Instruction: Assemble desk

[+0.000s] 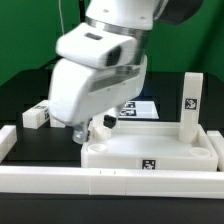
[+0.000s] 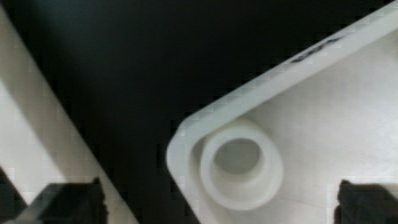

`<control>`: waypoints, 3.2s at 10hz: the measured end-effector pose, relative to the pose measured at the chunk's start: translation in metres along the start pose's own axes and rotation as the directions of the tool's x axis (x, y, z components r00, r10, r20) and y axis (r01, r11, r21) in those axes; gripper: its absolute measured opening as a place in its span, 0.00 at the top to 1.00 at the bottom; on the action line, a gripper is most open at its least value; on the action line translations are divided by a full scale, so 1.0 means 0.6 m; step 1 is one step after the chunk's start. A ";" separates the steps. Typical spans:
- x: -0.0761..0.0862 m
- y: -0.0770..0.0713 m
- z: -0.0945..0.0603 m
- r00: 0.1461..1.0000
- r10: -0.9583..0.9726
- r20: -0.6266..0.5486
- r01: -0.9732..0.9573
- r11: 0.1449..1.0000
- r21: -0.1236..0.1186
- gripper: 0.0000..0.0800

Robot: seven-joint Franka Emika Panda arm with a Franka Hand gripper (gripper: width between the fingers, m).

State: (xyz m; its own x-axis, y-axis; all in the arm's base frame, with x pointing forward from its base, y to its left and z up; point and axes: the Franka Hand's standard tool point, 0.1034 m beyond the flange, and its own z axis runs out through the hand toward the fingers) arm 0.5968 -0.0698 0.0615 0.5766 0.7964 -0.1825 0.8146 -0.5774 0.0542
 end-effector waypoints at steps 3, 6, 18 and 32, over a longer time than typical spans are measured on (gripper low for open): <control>-0.012 0.012 -0.010 0.974 0.228 -0.007 -0.228 0.974 0.005 0.19; -0.026 0.014 -0.012 0.920 0.392 0.012 -0.392 0.919 0.042 0.19; -0.154 0.033 0.001 0.778 0.608 0.156 -0.627 0.767 0.135 0.19; -0.251 -0.029 0.048 0.367 0.864 0.343 -0.917 0.275 0.288 0.19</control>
Offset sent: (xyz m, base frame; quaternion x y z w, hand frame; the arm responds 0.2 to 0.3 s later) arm 0.0000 0.0000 0.0000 0.0000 0.0000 0.1296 0.9916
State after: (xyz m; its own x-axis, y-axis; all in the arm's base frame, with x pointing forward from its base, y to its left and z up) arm 0.4943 -0.1848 0.0598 0.8946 -0.2683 -0.3573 -0.3223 -0.9413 -0.1004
